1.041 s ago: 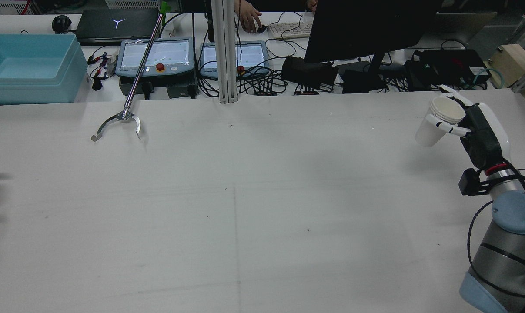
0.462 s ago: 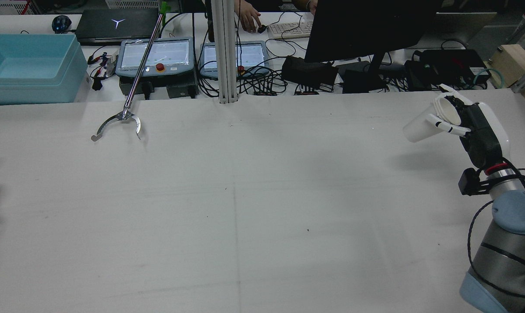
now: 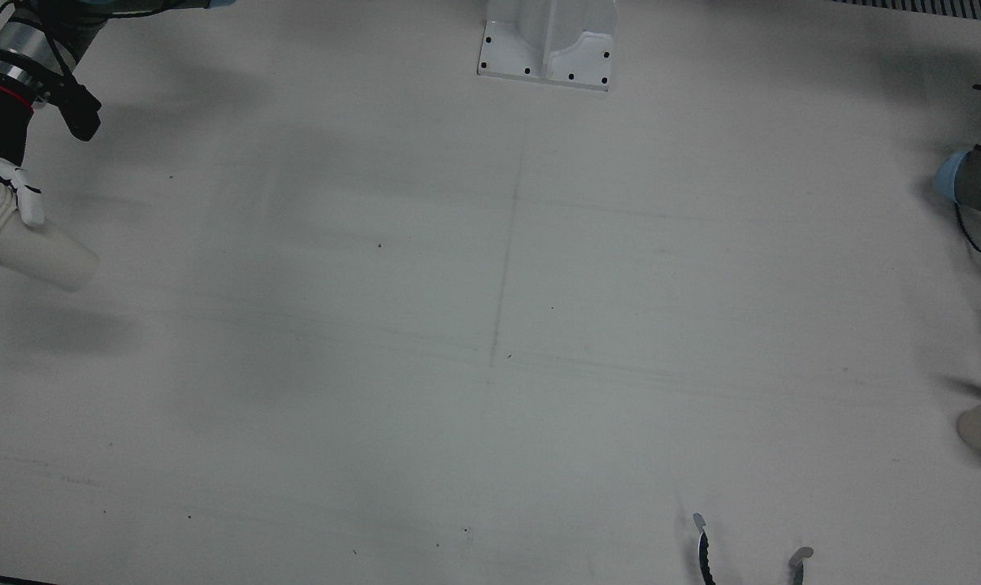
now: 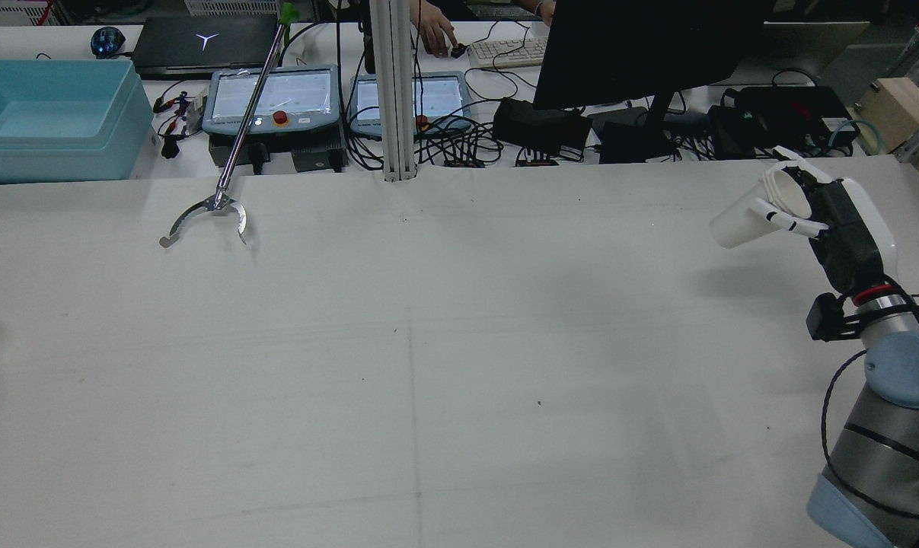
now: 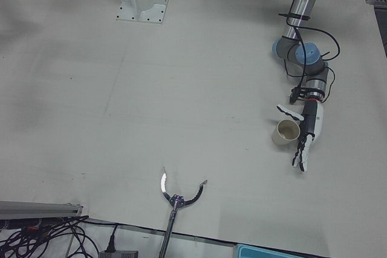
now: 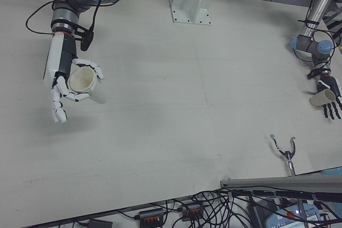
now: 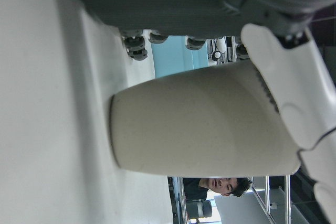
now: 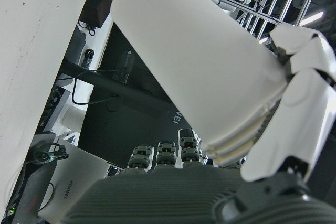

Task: Pour water
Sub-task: 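Lower the white cup onto the table with the right hand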

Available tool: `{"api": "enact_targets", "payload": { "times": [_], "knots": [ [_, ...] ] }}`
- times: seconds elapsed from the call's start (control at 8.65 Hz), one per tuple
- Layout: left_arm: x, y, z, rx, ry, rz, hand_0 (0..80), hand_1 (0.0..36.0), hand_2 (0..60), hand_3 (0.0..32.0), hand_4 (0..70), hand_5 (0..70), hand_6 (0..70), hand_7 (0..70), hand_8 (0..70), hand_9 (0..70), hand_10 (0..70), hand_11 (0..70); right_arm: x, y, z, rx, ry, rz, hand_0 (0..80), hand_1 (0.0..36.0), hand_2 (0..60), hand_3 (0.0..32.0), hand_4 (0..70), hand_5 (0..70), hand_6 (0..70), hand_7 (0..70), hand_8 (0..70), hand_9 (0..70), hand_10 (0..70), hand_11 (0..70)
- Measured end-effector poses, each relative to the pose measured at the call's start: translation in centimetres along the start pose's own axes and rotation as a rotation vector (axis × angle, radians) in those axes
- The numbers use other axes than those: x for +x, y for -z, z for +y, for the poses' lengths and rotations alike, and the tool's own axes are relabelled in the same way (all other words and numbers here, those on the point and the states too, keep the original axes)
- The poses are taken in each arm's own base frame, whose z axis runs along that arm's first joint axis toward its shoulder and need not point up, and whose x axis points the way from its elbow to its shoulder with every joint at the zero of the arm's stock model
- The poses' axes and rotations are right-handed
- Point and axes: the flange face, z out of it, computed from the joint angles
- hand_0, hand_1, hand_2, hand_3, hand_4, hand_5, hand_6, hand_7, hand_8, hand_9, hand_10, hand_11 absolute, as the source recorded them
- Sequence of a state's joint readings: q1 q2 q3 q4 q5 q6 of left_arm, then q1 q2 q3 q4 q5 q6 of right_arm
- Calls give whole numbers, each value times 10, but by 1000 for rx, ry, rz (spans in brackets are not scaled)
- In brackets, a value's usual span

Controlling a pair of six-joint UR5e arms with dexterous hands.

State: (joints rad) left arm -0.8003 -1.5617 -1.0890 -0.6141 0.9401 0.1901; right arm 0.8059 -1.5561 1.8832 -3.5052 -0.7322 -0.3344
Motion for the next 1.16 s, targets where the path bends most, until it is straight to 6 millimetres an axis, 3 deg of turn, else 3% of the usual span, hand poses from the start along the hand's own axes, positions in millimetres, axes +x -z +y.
{"api": "enact_targets", "payload": {
  "times": [0.46,0.58,0.81,1.16],
  "knots": [
    [20,22,-18,47,-25,5,489,60,0,0,160,0,0,4,0,0,4,21,-4,-4,-29,46,40,-11,417,121,307,0,261,481,83,172,60,119,67,102],
    [28,26,-21,53,-28,15,491,62,0,0,162,0,0,5,0,0,5,22,10,-10,-32,54,49,0,421,125,308,0,257,482,79,163,52,108,61,94],
    [40,34,-24,57,-28,28,495,68,0,0,166,0,0,8,0,0,8,27,56,-10,-37,64,70,64,431,136,317,0,245,473,70,143,42,91,55,85],
    [49,45,-25,60,-26,30,497,71,0,0,163,0,0,10,0,0,9,29,77,-2,-47,74,83,102,459,169,364,0,255,527,73,145,24,59,31,54]
  ]
}}
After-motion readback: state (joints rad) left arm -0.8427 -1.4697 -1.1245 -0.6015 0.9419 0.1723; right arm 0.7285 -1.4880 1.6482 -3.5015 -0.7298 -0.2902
